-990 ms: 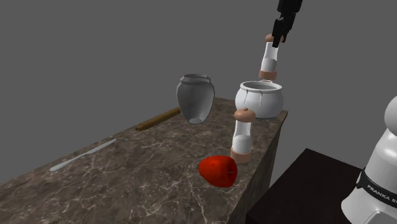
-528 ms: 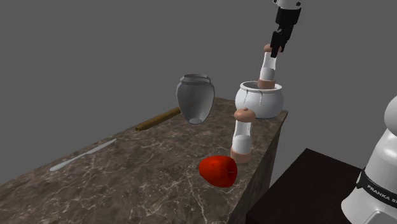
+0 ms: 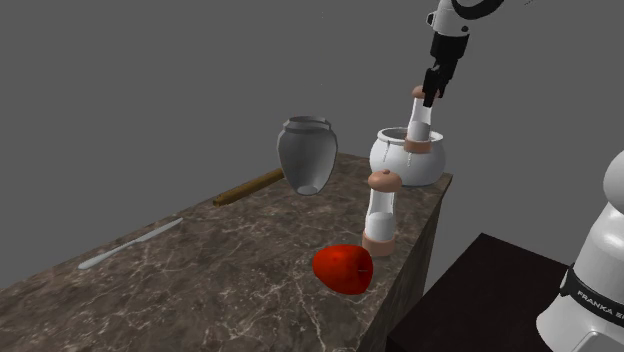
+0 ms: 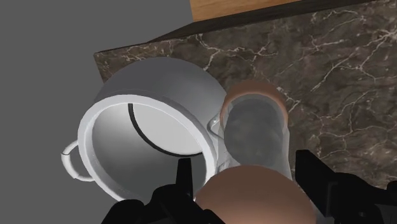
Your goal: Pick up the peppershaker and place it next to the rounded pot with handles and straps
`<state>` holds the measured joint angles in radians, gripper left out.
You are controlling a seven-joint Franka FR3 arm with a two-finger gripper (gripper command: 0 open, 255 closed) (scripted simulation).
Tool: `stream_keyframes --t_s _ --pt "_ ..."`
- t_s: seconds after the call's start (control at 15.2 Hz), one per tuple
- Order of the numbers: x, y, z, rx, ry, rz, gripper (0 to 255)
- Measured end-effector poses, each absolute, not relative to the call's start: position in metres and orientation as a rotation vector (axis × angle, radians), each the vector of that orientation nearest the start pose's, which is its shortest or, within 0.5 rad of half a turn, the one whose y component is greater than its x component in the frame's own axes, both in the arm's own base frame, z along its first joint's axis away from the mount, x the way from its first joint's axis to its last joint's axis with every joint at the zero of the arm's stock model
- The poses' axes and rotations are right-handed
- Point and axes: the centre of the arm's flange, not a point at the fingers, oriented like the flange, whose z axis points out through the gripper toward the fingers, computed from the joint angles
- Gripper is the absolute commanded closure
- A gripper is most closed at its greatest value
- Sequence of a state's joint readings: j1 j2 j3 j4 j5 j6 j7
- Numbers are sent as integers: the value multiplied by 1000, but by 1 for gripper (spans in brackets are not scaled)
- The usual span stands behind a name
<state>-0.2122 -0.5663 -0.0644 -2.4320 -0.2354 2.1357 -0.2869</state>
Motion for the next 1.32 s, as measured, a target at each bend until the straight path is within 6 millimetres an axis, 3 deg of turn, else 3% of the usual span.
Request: stream_keyframes --t_s 1.32 --pt "386 -121 425 -3364 -194 -356 255"
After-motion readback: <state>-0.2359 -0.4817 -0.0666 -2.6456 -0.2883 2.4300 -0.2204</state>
